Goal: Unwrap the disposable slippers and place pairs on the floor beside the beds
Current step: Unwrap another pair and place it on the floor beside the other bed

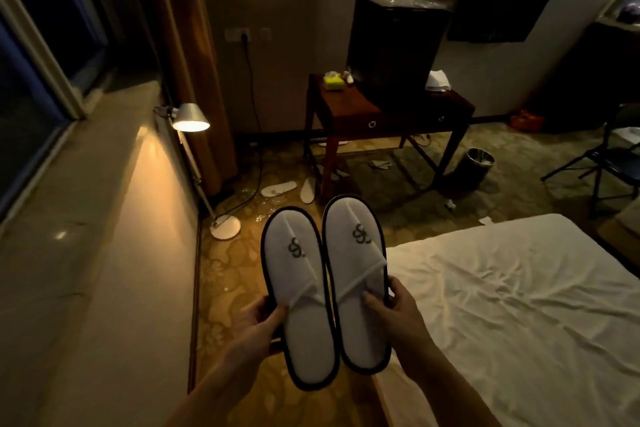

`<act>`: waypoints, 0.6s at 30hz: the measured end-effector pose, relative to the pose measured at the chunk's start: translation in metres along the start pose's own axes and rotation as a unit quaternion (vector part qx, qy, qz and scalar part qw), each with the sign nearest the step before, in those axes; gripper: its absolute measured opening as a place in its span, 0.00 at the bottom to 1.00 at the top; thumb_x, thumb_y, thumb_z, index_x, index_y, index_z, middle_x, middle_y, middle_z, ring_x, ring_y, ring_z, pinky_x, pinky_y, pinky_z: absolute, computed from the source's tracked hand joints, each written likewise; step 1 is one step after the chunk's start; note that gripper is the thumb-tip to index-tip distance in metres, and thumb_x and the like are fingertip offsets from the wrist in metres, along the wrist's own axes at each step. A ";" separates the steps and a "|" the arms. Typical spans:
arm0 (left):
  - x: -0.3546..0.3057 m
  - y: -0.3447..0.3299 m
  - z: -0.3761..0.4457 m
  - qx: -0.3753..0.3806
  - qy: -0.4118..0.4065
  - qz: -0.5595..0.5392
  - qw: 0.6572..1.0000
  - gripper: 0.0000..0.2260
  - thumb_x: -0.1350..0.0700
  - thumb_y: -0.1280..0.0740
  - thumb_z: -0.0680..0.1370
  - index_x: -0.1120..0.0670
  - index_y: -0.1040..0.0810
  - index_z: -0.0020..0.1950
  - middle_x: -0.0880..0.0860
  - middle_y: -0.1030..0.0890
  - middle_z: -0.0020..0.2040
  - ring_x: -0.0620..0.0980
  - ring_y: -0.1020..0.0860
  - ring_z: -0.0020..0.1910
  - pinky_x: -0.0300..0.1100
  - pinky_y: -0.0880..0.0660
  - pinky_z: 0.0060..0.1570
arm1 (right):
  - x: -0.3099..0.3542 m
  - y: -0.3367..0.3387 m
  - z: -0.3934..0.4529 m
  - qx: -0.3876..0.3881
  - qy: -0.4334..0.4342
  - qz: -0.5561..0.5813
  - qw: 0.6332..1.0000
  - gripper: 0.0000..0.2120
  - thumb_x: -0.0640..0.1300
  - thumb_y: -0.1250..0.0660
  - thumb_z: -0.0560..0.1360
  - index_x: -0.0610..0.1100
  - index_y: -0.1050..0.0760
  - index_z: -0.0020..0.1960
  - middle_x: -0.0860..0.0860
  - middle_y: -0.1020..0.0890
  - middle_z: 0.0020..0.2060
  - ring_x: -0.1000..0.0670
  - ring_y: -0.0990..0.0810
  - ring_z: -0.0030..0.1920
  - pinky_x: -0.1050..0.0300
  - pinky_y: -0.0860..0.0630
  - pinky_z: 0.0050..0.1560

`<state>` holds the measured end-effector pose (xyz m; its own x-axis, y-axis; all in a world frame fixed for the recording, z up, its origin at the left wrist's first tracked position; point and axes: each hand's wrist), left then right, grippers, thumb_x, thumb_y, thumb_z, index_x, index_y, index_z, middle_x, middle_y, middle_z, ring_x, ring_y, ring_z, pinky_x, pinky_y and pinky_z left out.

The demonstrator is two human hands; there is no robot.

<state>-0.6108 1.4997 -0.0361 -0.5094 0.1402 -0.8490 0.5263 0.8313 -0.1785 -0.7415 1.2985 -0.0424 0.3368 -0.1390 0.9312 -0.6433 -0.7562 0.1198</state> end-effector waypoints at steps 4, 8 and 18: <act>0.028 0.019 -0.001 -0.014 0.031 -0.033 0.999 0.15 0.57 0.27 0.75 0.54 0.24 0.60 0.56 0.13 0.49 0.58 0.14 0.48 0.56 0.18 0.49 | -0.011 -0.007 0.013 0.056 0.014 -0.045 0.997 0.16 0.44 0.31 0.78 0.49 0.26 0.65 0.50 0.17 0.57 0.52 0.17 0.54 0.56 0.17 0.49; 0.066 0.041 0.006 -0.025 0.104 -0.058 0.993 0.31 0.56 0.19 0.59 0.54 0.24 0.60 0.58 0.14 0.50 0.59 0.14 0.44 0.49 0.18 0.39 | -0.030 -0.022 0.031 0.110 0.021 -0.096 0.989 0.12 0.41 0.31 0.78 0.54 0.23 0.59 0.57 0.16 0.52 0.58 0.16 0.50 0.65 0.21 0.43; 0.253 0.101 0.120 -0.044 0.282 -0.097 0.954 0.08 0.53 0.37 0.82 0.55 0.24 0.58 0.59 0.17 0.56 0.58 0.19 0.53 0.50 0.24 0.41 | -0.213 -0.068 0.132 0.170 -0.037 -0.208 0.963 0.20 0.35 0.29 0.76 0.42 0.26 0.67 0.51 0.17 0.54 0.59 0.18 0.52 0.61 0.22 0.50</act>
<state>-0.6047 1.5551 -0.3284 -0.8893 0.2256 -0.3978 0.3386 0.9095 -0.2412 -0.6792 1.2949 -0.2947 0.5733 0.1854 0.7981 -0.1846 -0.9198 0.3463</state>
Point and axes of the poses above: each hand's wrist, its own z-axis towards the middle knuckle, its own y-axis out of the back of the hand, x = y × z
